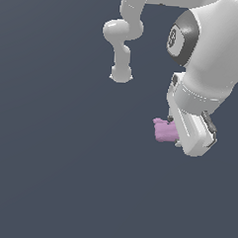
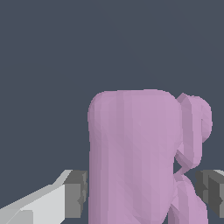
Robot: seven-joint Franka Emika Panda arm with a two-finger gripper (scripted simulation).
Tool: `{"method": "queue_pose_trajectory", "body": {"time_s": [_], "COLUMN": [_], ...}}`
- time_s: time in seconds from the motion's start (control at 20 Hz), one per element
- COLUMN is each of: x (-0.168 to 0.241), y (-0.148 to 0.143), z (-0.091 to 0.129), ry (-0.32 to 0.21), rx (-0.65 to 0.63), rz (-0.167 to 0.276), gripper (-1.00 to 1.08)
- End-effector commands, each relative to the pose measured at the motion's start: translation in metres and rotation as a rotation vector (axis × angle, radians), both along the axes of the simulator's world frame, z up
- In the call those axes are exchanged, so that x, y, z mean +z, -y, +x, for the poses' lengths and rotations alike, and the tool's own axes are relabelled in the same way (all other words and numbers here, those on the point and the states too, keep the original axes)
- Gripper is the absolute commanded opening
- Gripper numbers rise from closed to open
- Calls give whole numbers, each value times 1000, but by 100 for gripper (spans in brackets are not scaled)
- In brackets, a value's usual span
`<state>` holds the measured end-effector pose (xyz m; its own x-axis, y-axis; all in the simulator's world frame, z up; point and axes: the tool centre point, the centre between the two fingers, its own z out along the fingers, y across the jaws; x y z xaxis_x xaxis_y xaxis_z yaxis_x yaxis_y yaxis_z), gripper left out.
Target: Pick up the object and move it to a goal position.
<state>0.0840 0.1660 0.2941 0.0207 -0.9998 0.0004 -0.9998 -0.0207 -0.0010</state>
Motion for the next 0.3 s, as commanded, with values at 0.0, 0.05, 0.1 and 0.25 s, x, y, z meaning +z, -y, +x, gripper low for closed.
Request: {"method": "queue_pose_trajectory", "body": {"time_s": [0.0,0.05,0.1,0.25], "x": [4,6,6,7], "y": [-2,-2,-3,-3], "z": [2,2,3,3], "ry": [-1,-1,-1,-1], "rx": [0,0,0,0], "rz": [0,0,0,0], "gripper": [-100,-100,-100,-100]}}
